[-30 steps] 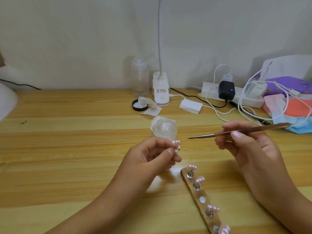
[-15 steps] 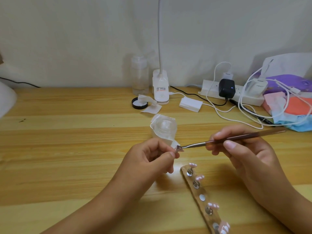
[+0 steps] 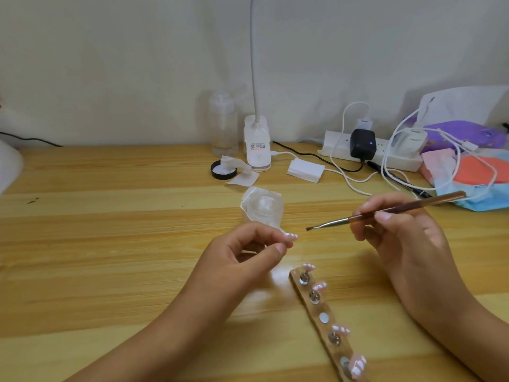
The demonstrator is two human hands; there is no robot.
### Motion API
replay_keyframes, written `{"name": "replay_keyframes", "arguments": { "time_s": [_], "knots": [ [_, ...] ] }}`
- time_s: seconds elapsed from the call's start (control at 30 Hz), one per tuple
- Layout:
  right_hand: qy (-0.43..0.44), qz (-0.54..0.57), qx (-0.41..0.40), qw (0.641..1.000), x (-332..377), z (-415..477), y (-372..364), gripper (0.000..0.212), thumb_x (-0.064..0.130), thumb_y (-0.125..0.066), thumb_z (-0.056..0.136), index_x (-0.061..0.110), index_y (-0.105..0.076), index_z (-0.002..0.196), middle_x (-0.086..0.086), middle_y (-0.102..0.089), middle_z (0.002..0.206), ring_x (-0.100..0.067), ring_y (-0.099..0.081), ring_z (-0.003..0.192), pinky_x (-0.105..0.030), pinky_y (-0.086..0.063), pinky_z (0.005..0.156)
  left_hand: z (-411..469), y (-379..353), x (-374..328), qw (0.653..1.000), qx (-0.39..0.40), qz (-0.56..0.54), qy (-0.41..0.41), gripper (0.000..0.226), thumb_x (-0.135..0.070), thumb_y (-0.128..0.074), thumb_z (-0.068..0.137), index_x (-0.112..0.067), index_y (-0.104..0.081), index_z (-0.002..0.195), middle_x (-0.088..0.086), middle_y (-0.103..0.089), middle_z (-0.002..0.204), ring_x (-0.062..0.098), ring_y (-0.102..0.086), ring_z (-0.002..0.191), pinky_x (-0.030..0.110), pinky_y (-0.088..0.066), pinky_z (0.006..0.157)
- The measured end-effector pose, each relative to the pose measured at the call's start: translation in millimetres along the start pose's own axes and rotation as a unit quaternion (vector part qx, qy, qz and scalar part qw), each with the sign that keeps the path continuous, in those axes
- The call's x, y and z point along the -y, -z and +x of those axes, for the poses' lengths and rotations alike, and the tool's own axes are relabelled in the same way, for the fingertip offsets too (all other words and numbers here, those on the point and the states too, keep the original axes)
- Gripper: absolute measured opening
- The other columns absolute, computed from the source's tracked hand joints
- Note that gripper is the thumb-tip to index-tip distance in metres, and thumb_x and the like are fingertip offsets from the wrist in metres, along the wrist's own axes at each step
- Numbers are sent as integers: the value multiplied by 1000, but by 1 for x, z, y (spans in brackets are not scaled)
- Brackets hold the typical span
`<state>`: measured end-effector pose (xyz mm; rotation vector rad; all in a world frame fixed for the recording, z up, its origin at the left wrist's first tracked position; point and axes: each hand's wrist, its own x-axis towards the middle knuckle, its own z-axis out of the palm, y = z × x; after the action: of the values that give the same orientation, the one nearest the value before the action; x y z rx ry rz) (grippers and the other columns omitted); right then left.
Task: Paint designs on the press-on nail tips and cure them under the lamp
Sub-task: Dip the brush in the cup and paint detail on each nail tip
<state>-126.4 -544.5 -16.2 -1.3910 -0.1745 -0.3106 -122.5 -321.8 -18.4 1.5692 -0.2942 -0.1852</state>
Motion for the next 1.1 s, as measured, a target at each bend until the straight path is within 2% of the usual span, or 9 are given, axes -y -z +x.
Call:
{"name": "replay_keyframes", "arguments": {
  "time_s": [0.1,0.2,0.3,0.43,0.57,0.83,0.9,1.0,1.1],
  "knots": [
    [-10,15,-10,1000,0,3,2,27,12,-48,82,26,-72,77,0,-66,76,-11,-62,72,-20,-52,66,-2,0,-1,1000,-9,-5,-5,8,-22,-72,85,-29,-76,87,-11,-75,96,8,-68,90,10,-50,69],
    [-15,16,-14,1000,-1,5,4,27,14,-49,83,26,-72,79,0,-67,76,-11,-63,72,-20,-52,65,-4,-1,-3,999,-25,-22,-26,6,-30,-77,79,-32,-75,85,-7,-75,86,3,-67,81,8,-46,67],
    [-19,15,-18,1000,-2,6,4,27,13,-49,83,26,-72,79,1,-67,75,-10,-63,72,-20,-52,65,-8,-2,-3,998,-29,1,-59,5,-26,-71,78,-28,-72,82,-9,-74,83,5,-67,79,10,-47,70],
    [-26,21,-17,999,-2,5,4,27,13,-49,83,26,-73,79,0,-67,76,-10,-63,72,-20,-52,65,-19,-6,-2,980,-2,157,-120,11,-40,-67,72,-31,-63,77,-18,-54,64,0,-49,64,10,-40,64],
    [-31,31,-15,999,-2,6,4,27,13,-49,83,26,-72,78,0,-67,75,-10,-63,72,-20,-52,64,-26,-12,-1,949,39,270,-157,16,-44,-61,72,-33,-60,83,-22,-59,70,3,-53,68,8,-35,63],
    [-42,53,-18,998,-5,8,6,27,13,-49,82,25,-73,76,1,-67,74,-9,-64,70,-20,-52,65,-26,-12,0,960,32,218,-171,16,-44,-69,77,-33,-68,87,-25,-62,72,-4,-59,67,4,-37,63],
    [-47,57,-23,997,-6,9,6,27,14,-50,82,25,-73,76,1,-67,74,-9,-64,70,-20,-53,65,-24,-11,0,926,26,299,-229,10,-39,-68,79,-33,-67,87,-25,-63,77,-3,-59,69,8,-40,68],
    [-54,67,-29,996,-7,10,7,26,14,-50,82,24,-74,76,0,-68,75,-10,-64,71,-20,-53,64,-23,-8,2,849,24,415,-327,3,-29,-66,81,-28,-69,81,-19,-63,75,-2,-55,67,22,-46,71],
    [-61,75,-39,995,-7,11,9,25,14,-51,81,23,-74,75,-1,-68,75,-10,-65,71,-20,-53,63,-23,-8,3,828,23,441,-346,6,-27,-68,80,-24,-71,76,-15,-55,63,6,-51,60,30,-47,64]
  ]
}}
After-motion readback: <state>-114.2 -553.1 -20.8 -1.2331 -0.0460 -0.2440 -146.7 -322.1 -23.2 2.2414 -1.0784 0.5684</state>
